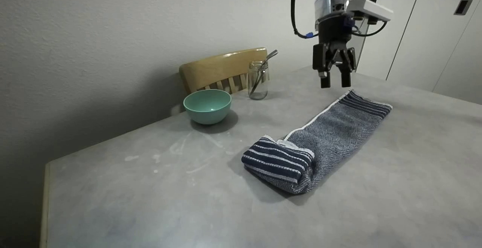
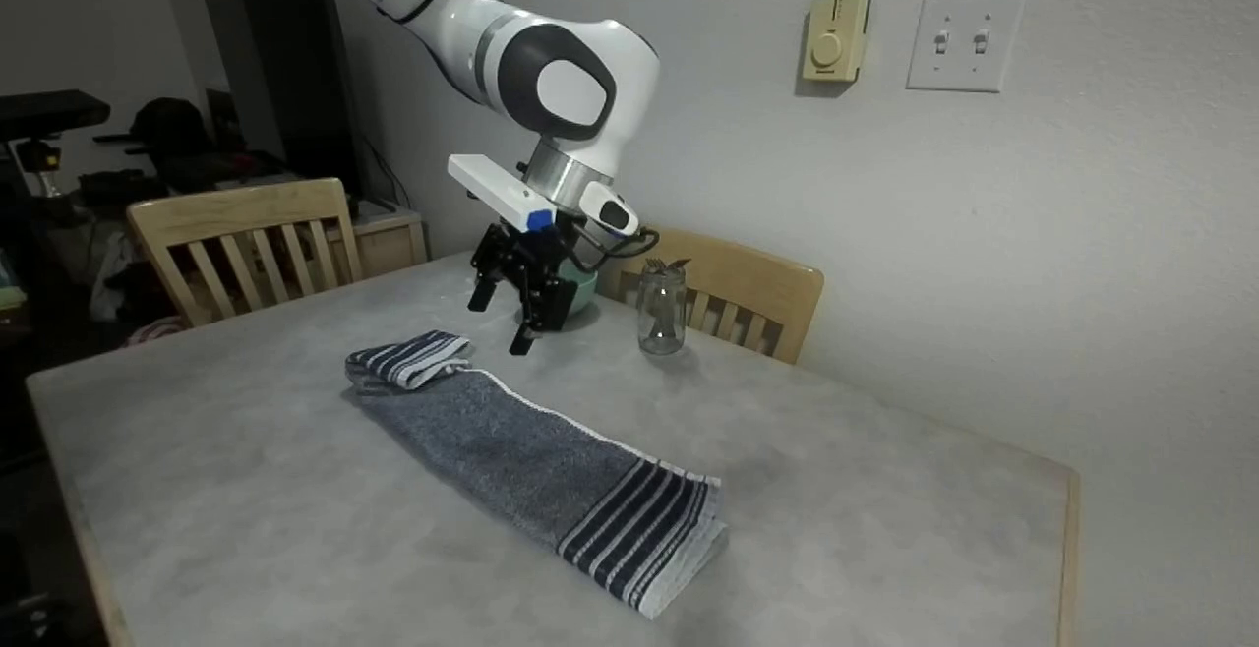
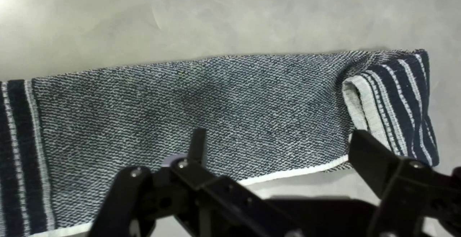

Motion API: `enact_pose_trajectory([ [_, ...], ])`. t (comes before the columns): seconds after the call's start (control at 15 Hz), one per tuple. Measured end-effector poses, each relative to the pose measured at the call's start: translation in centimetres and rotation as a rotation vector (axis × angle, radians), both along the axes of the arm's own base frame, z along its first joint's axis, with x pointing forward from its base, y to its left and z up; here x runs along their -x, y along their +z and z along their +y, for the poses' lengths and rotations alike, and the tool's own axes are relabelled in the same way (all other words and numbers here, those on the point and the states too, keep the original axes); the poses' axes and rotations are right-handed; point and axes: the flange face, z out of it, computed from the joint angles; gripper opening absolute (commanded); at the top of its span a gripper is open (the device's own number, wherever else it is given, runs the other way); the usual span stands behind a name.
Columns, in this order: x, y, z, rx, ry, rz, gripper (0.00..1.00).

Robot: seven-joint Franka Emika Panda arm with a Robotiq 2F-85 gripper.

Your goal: Unfold the towel.

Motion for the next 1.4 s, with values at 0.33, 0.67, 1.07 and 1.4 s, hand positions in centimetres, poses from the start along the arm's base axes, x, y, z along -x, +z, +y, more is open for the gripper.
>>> enact_pose_trajectory([
  [0.33, -2.0, -8.6, 5.0, -0.148, 0.17, 0.132, 1.0],
  [0.67, -1.6, -13.4, 10.3, -0.24, 0.3, 0.338, 1.0],
  [1.07, -3.2, -9.9, 13.5, -0.229, 0.368, 0.392, 1.0],
  [1.4, -5.3, -9.5, 15.5, -0.258, 0.219, 0.301, 1.0],
])
